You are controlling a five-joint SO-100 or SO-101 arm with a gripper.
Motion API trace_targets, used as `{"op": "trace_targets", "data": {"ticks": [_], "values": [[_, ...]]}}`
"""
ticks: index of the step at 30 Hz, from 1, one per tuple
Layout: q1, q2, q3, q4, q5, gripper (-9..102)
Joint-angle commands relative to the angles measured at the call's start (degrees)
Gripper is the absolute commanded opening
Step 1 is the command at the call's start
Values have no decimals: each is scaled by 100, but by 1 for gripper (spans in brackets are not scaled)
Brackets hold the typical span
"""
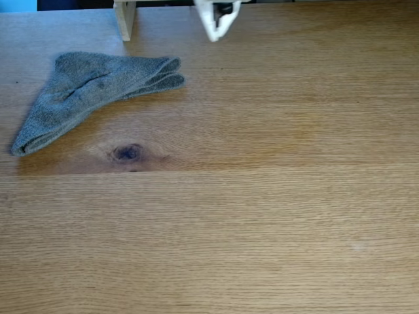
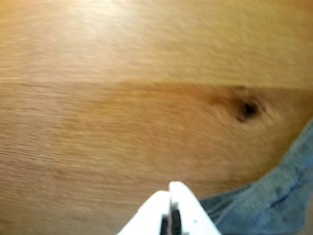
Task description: Clean the area in front of the robot
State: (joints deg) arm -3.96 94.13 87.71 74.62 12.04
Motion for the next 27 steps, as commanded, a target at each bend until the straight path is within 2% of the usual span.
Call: {"op": "trace_targets", "data": {"ticks": [1, 5, 15, 23, 27], "values": [[-88, 923, 325, -668, 123, 0], [35, 1705, 1354, -1389, 132, 0], [606, 4623, 5106, -2276, 9, 0], [826, 7146, 8165, -2848, -589, 0], [958, 8156, 9299, -2804, -835, 0]]}}
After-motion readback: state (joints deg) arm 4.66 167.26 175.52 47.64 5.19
